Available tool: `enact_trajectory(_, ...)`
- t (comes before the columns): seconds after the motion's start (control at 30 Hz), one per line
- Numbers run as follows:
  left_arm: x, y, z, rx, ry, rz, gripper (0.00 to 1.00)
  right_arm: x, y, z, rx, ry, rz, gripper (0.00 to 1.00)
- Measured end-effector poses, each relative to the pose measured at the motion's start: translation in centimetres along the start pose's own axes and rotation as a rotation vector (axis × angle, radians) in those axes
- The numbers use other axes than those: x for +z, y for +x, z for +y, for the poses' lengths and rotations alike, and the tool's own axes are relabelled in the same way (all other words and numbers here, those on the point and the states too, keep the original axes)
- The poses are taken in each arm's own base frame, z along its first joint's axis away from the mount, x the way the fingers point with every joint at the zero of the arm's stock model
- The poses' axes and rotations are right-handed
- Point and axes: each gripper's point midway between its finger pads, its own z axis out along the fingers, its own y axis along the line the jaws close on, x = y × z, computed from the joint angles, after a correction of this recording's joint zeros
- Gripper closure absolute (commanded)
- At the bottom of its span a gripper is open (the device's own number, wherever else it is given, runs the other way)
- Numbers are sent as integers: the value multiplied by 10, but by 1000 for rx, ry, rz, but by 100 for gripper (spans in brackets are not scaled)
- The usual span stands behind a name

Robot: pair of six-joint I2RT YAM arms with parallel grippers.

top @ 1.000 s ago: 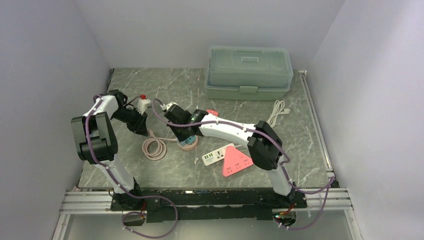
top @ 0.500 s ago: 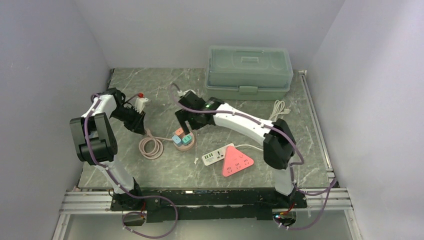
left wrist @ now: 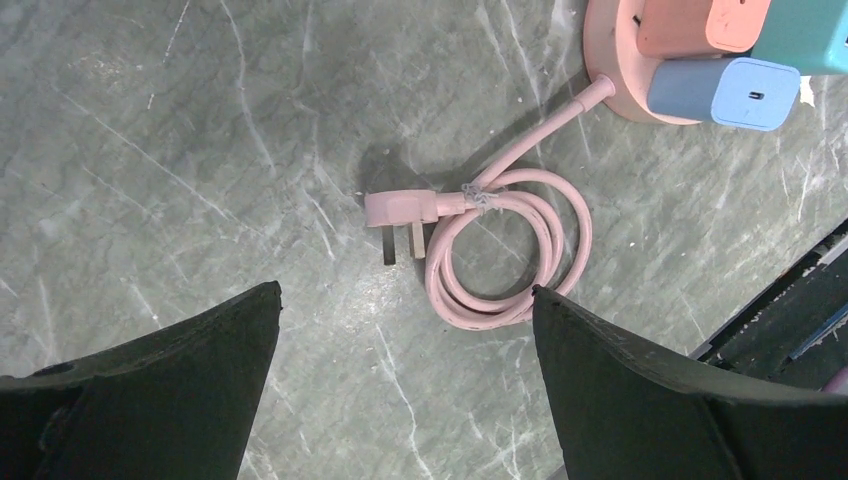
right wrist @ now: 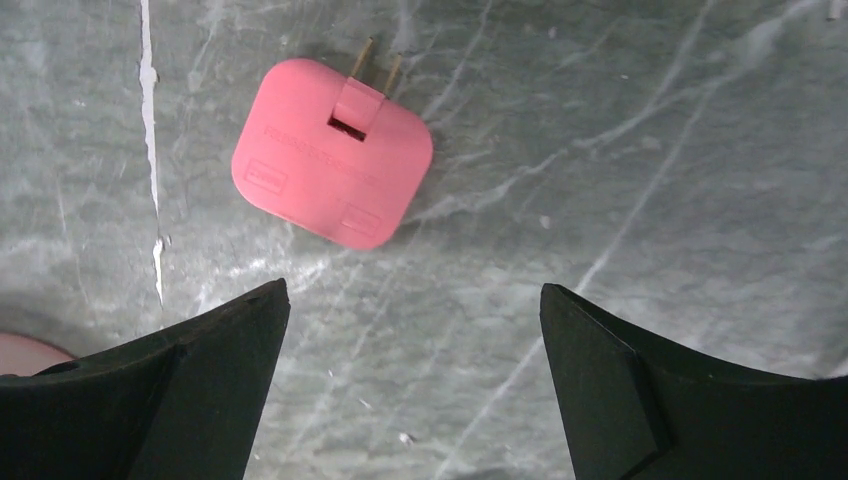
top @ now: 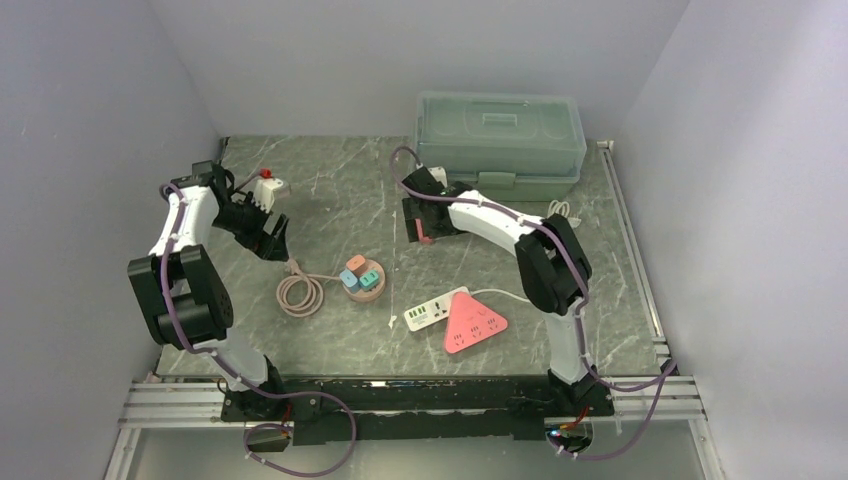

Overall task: Insert the plug
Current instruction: Pick up the plug from the center of the board.

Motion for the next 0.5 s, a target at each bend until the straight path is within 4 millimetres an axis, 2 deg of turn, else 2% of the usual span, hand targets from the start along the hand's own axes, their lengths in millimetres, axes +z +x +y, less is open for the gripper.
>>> enact_trajectory(0.33,-17,-9,14,-21,-56,-29,0,47,6,27,148,-4,11,0)
enact_trajectory(0.5,-22,-8,16,-29,-70,-36,0,48,-2,34,217,-17,-12,0)
